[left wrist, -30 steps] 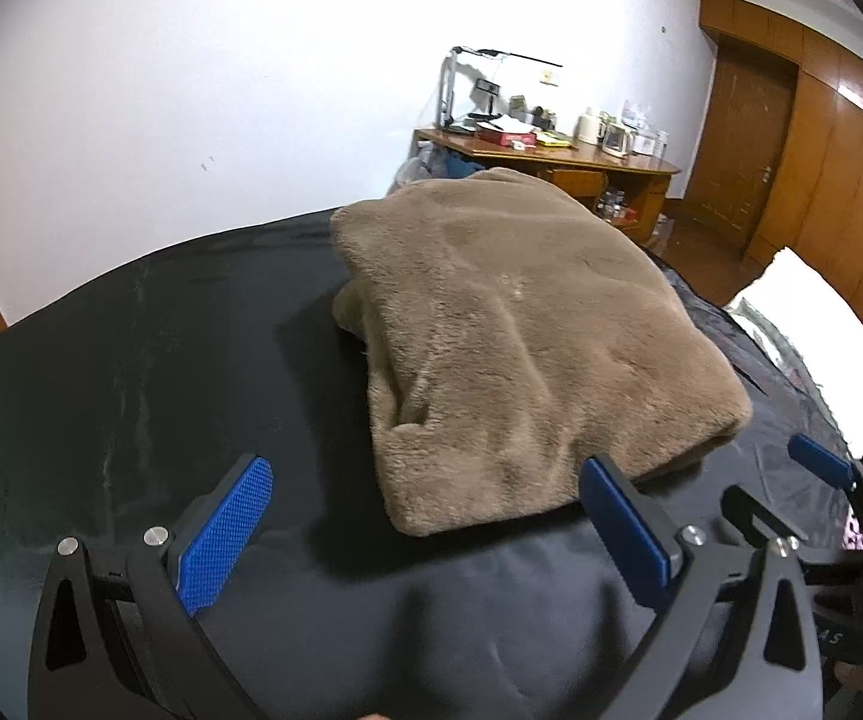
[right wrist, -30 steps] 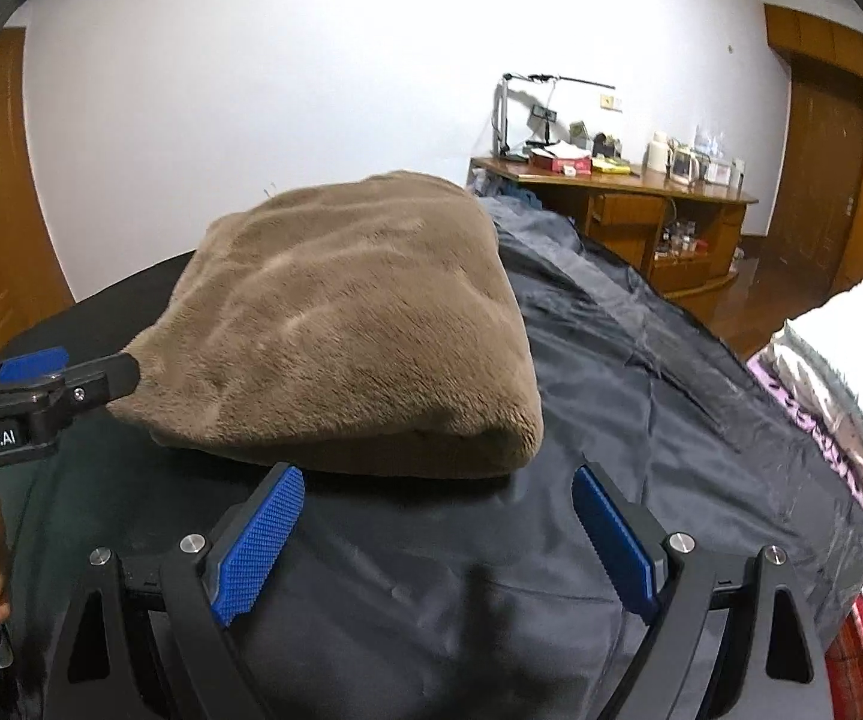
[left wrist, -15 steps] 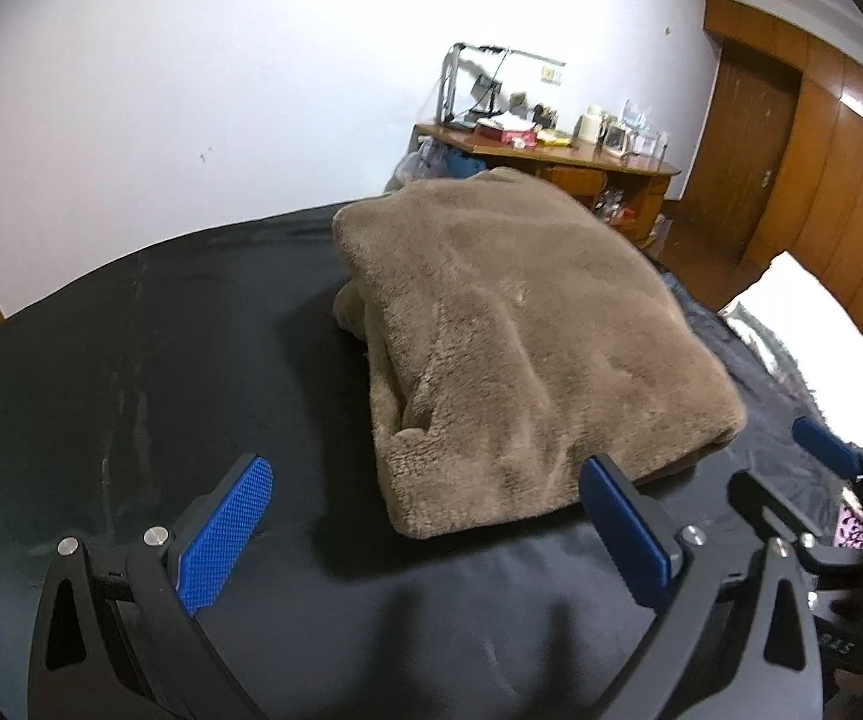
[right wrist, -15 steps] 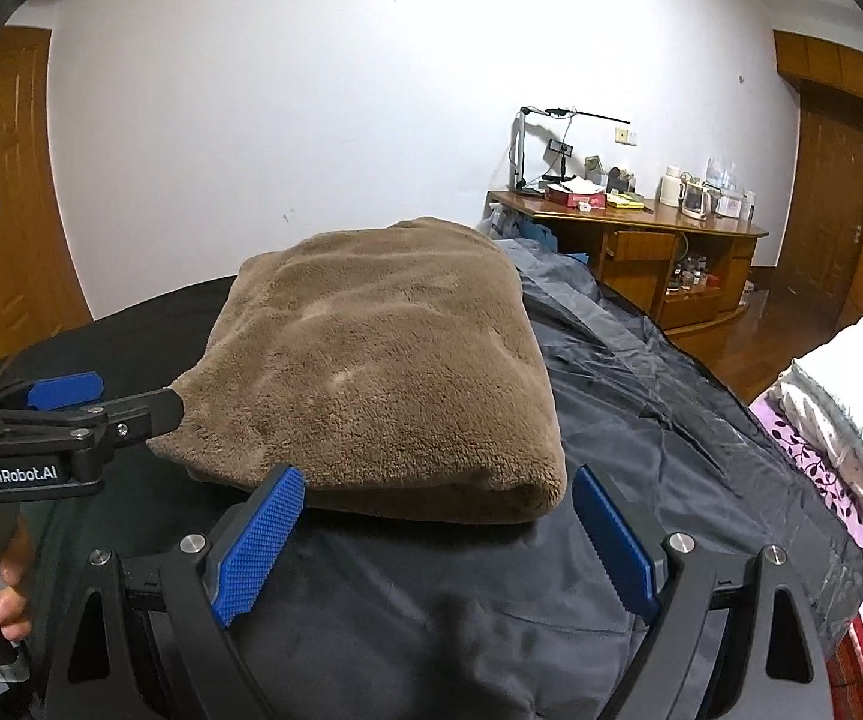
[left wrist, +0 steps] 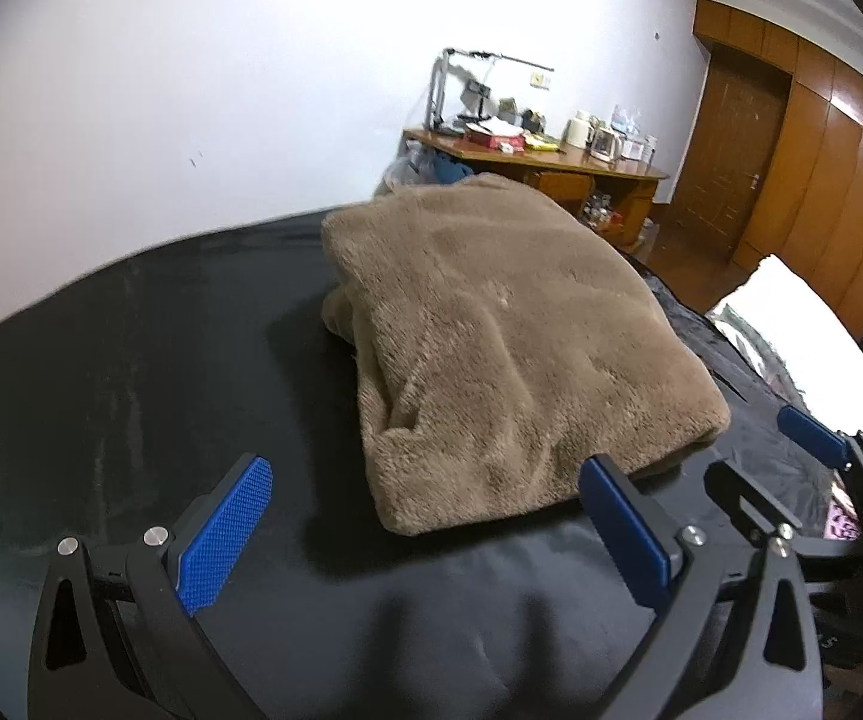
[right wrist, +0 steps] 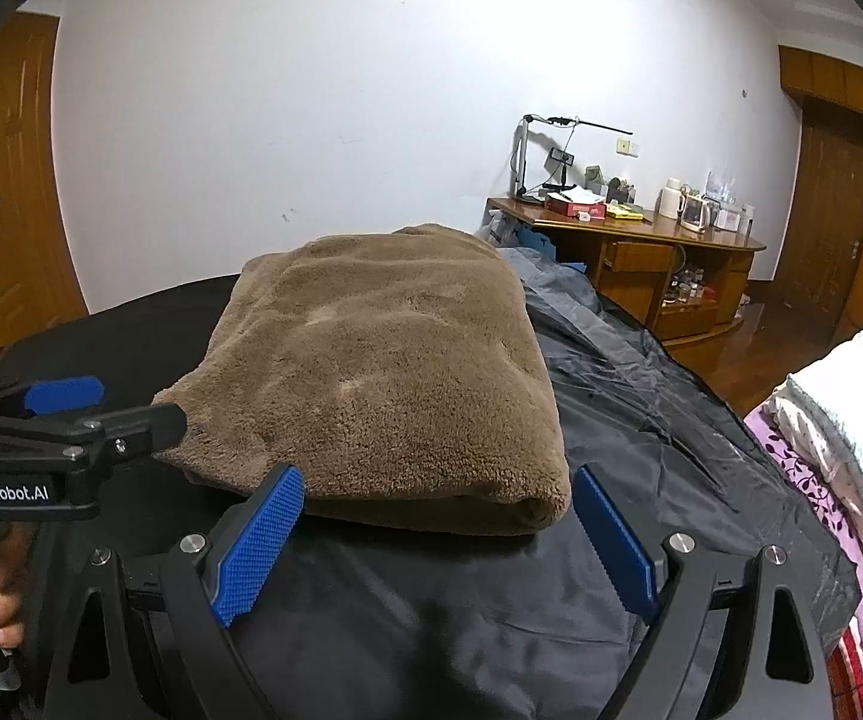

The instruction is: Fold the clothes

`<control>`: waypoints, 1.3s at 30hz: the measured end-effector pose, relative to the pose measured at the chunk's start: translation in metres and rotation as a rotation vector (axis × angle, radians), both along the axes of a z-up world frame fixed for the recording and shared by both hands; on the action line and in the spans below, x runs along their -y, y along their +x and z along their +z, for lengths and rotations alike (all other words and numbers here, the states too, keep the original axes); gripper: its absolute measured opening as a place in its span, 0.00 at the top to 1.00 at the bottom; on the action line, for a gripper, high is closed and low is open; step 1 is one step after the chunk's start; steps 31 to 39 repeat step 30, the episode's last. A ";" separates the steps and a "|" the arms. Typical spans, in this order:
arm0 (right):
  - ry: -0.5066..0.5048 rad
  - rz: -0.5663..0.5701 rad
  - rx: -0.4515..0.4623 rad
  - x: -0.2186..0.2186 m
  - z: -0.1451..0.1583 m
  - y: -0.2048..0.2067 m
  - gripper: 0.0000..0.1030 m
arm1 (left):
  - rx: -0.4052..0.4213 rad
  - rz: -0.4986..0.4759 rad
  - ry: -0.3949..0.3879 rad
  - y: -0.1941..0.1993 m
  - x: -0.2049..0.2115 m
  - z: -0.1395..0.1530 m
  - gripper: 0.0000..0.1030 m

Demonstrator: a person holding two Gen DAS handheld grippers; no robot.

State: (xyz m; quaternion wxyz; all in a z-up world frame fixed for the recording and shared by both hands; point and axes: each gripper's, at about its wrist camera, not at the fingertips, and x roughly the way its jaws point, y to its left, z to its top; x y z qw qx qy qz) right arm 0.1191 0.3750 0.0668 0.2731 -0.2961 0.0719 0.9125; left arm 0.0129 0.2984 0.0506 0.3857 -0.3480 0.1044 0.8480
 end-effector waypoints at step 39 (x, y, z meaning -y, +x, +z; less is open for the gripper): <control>0.071 0.049 -0.060 0.017 0.026 -0.007 0.10 | -0.077 0.064 0.008 0.003 0.013 0.015 0.00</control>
